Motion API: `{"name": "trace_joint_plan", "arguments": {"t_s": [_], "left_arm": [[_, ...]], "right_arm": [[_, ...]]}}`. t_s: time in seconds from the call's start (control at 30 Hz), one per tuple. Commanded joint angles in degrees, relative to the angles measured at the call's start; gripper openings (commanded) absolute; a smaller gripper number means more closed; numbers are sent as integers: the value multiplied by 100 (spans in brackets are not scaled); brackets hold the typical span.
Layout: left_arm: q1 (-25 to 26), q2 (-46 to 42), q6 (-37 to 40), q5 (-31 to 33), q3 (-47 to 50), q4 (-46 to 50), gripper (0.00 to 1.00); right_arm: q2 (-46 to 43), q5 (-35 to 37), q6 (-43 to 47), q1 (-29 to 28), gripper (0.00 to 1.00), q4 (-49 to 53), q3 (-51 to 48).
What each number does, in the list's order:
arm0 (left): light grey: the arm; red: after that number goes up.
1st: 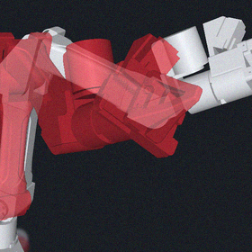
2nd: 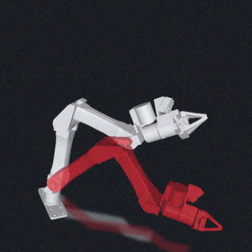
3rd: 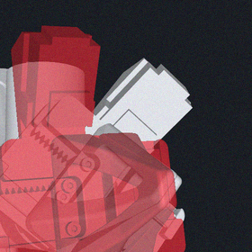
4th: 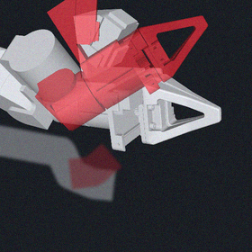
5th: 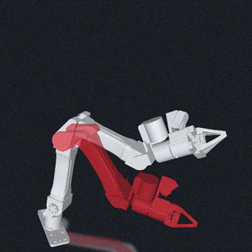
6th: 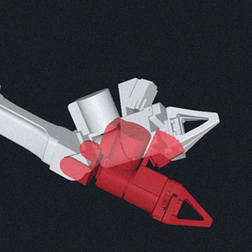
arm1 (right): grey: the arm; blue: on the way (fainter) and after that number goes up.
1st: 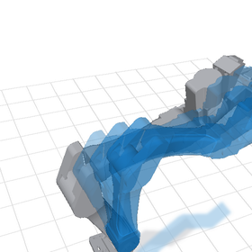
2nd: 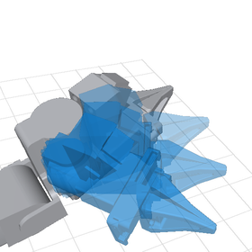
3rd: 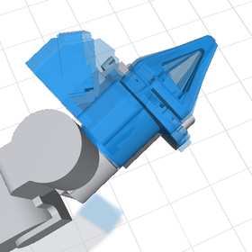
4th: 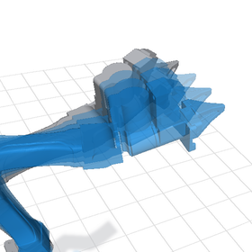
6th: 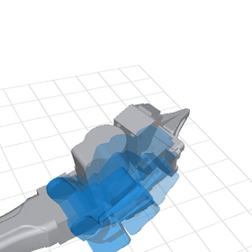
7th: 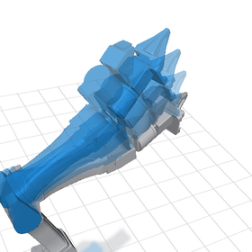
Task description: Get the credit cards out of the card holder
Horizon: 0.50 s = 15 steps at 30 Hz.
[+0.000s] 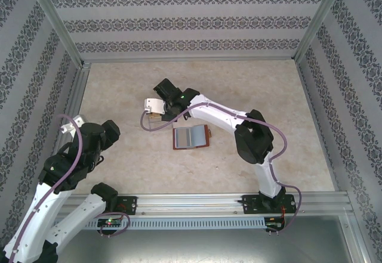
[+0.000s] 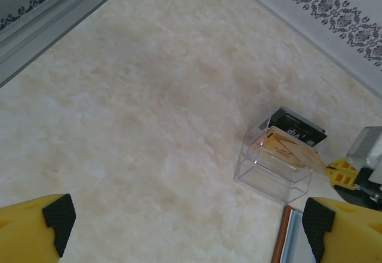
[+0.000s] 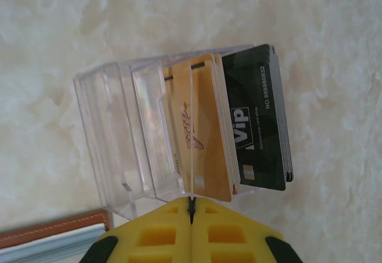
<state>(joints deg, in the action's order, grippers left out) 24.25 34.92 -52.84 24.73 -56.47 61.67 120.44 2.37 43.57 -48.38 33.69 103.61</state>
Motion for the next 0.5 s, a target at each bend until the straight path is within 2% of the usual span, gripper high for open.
{"name": "trace_joint_plan", "arguments": {"t_s": [0.0, 0.47], "left_arm": [[-69, -37, -69, 174, 29, 355, 100], [-70, -38, -87, 155, 98, 337, 100]], "right_arm": [[134, 329, 560, -31, 0, 28, 201], [437, 281, 712, -116, 0, -91, 237]]}}
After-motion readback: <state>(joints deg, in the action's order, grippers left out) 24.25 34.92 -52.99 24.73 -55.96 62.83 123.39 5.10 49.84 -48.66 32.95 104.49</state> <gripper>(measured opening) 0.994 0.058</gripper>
